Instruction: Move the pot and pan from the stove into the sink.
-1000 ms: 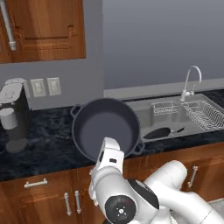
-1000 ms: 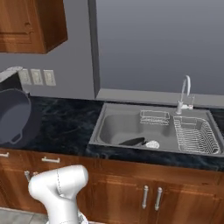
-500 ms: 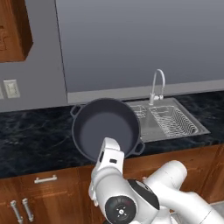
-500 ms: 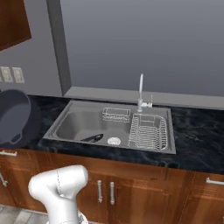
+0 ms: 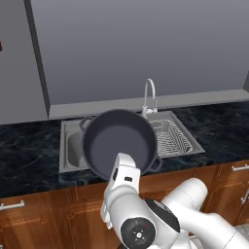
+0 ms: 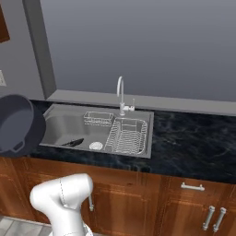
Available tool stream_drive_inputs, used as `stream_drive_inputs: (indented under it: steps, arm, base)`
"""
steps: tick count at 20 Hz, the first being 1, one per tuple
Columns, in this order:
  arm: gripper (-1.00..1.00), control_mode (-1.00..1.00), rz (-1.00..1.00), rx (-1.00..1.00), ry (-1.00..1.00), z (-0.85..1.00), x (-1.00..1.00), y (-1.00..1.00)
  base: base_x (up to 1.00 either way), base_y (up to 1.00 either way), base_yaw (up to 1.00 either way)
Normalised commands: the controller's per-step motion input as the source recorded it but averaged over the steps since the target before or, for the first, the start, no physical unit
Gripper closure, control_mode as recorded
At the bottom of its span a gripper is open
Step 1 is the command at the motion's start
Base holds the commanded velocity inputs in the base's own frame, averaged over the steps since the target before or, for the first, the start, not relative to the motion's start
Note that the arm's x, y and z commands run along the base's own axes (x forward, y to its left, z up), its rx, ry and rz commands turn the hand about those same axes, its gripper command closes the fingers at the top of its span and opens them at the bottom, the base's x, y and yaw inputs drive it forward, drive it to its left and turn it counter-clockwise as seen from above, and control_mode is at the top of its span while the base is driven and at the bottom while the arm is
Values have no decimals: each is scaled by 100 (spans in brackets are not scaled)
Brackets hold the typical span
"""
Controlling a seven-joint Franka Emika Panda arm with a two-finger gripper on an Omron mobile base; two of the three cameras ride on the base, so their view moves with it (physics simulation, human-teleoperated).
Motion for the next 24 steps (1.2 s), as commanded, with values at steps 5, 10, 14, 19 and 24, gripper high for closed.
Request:
stream_drive_inputs:
  steps: [5, 10, 14, 19, 24]
  arm:
    - [100, 100, 0, 0, 0, 0, 0, 0]
    - [100, 100, 0, 0, 0, 0, 0, 0]
    - [100, 100, 0, 0, 0, 0, 0, 0]
    - [100, -100, 0, 0, 0, 0, 10, 0]
    - [100, -100, 0, 0, 3, -10, 89, -9]
  base:
    - [2, 0, 0]
    - [28, -11, 0]
    - [29, -7, 0]
    - [6, 0, 0]
    - [0, 0, 0]
